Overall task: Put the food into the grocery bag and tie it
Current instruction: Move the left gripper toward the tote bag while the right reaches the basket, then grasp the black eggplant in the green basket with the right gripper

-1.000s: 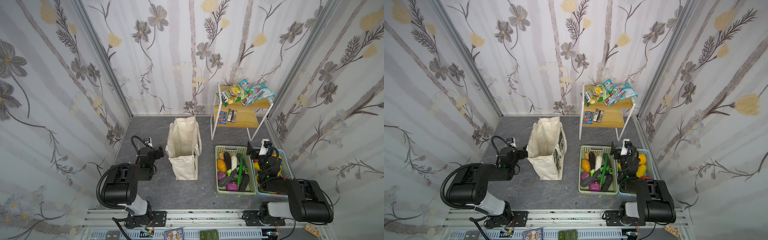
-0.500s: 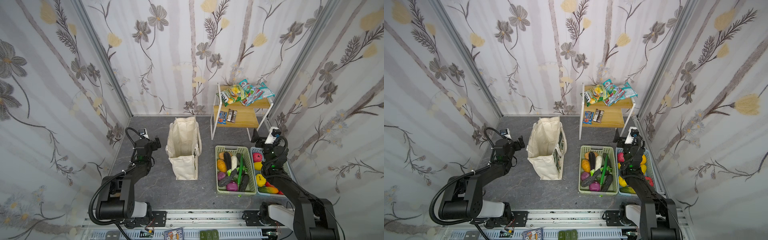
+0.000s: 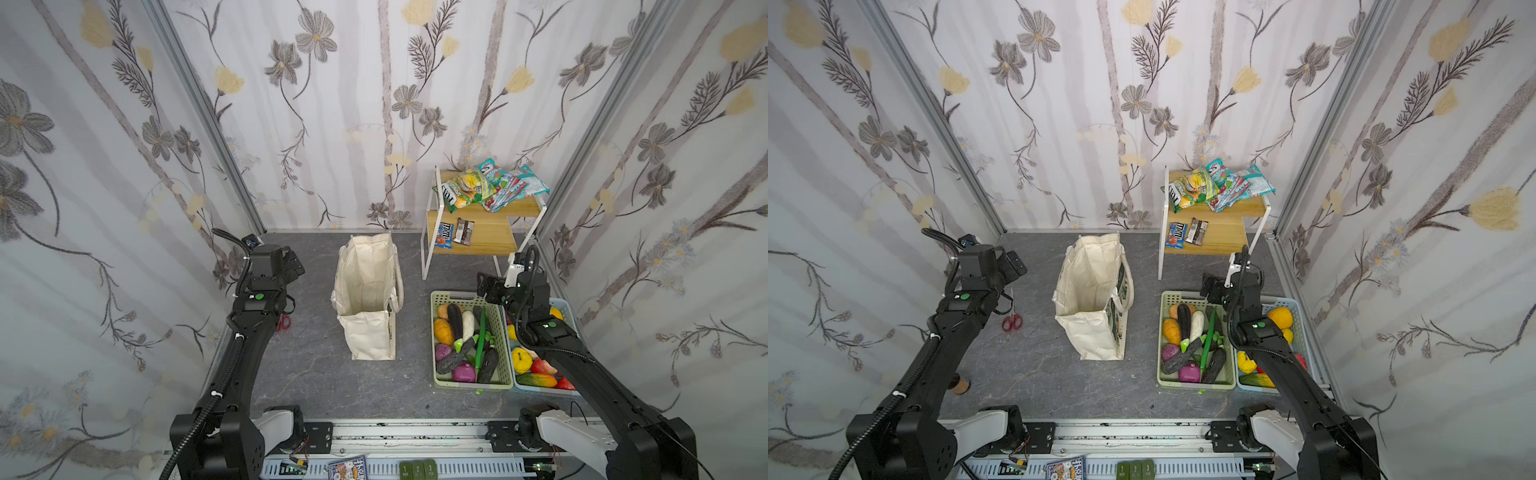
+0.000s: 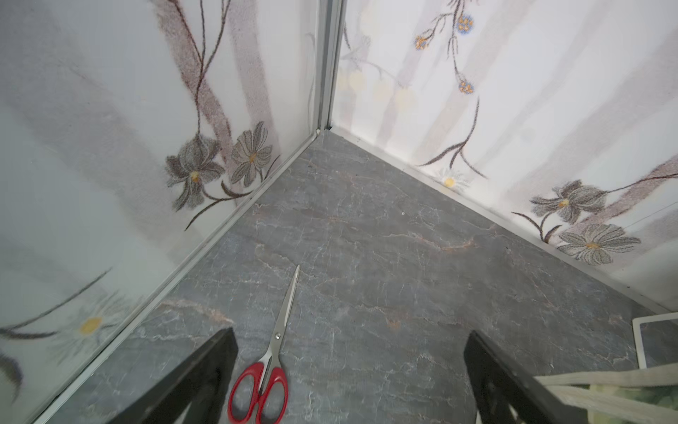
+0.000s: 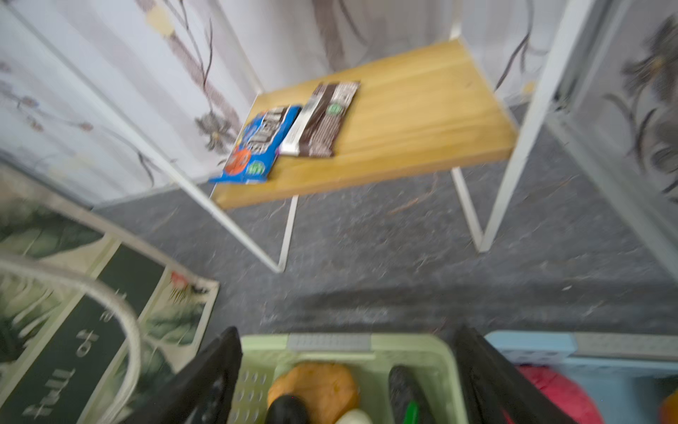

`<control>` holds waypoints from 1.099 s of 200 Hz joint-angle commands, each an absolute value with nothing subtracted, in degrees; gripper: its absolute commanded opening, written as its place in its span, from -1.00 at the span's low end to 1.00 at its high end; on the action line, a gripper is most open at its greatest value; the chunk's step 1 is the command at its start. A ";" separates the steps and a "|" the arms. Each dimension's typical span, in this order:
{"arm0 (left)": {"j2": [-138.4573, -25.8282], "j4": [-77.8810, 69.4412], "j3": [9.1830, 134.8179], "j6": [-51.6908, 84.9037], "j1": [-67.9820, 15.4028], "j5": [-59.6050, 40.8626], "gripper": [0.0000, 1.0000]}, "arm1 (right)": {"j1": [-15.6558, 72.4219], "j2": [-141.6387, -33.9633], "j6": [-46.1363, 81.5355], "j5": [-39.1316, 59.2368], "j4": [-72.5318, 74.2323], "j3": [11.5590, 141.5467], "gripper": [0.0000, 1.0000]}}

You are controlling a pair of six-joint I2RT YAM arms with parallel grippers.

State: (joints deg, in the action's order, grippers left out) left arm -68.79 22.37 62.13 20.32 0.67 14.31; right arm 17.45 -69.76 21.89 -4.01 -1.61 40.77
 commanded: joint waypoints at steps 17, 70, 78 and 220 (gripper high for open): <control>-70.58 49.71 70.04 26.27 -2.04 10.39 1.00 | 25.00 -71.10 27.45 -3.84 -15.56 42.31 0.65; -71.13 58.18 70.57 25.70 -6.55 9.37 1.00 | 32.00 -73.28 29.99 -4.21 -19.20 44.85 0.65; -70.81 58.68 69.95 26.07 -6.59 9.36 1.00 | 32.54 -74.34 30.06 -4.19 -19.33 44.83 0.64; -71.52 61.52 66.67 24.52 -6.63 8.35 1.00 | 32.78 -85.84 28.57 -4.82 -20.07 50.30 0.51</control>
